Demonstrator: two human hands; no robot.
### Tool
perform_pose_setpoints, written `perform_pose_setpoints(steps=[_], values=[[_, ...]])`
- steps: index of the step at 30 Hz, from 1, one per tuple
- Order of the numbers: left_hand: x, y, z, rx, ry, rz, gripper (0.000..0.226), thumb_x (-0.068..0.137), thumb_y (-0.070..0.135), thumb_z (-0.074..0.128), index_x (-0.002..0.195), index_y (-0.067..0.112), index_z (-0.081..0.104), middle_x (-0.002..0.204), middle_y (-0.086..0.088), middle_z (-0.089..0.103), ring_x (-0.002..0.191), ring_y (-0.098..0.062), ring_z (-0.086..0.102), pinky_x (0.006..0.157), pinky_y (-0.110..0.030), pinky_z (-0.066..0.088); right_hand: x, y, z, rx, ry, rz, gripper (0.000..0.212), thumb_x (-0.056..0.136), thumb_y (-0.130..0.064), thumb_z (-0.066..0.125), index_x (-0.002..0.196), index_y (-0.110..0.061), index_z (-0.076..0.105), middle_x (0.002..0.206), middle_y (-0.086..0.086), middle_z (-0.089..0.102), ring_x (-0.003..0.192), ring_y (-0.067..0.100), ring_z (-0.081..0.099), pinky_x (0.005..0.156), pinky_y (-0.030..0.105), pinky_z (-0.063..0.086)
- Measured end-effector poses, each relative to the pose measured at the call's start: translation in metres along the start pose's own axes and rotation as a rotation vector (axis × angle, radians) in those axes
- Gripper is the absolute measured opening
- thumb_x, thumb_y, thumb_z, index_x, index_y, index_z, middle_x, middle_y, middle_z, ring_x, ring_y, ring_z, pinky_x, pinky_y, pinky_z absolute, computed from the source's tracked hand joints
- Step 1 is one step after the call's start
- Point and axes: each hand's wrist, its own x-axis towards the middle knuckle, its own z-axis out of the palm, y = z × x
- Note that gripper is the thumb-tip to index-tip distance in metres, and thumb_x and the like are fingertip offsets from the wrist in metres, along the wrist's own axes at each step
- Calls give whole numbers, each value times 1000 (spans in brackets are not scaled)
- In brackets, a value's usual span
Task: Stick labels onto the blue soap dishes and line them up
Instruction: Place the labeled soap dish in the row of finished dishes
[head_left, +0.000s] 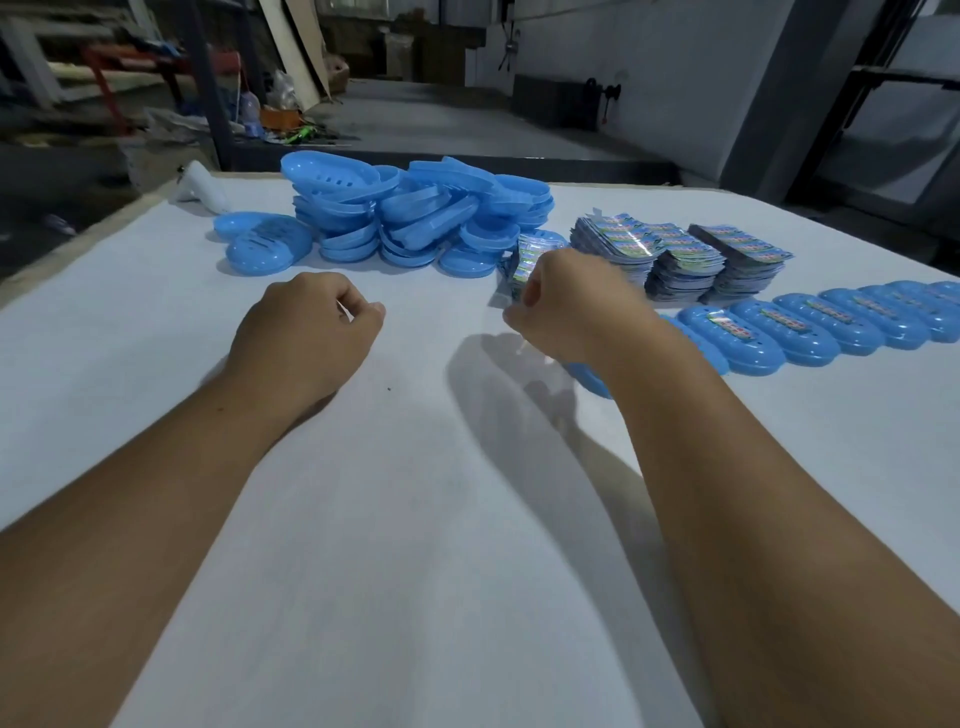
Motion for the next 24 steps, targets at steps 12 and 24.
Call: perform_pose_setpoints(steps=[12,24], values=[[14,-27,-19,241,-31,-114,17,91,49,57,91,32,61,82,8,56,82,-20,58,70,-33,46,-4,-44,55,313,-17,-383,6,90,-36,64,92,-31,67,78,-16,62,72,4,53,67,28,42],[35,-60,-20,236,279,-97,33,96,28,57,128,21,56,129,-8,58,117,-32,51,91,-45,42,0,-43,64,336,17,-392,6,90,-38,65,95,-35,66,81,-19,64,76,-1,55,65,26,42]])
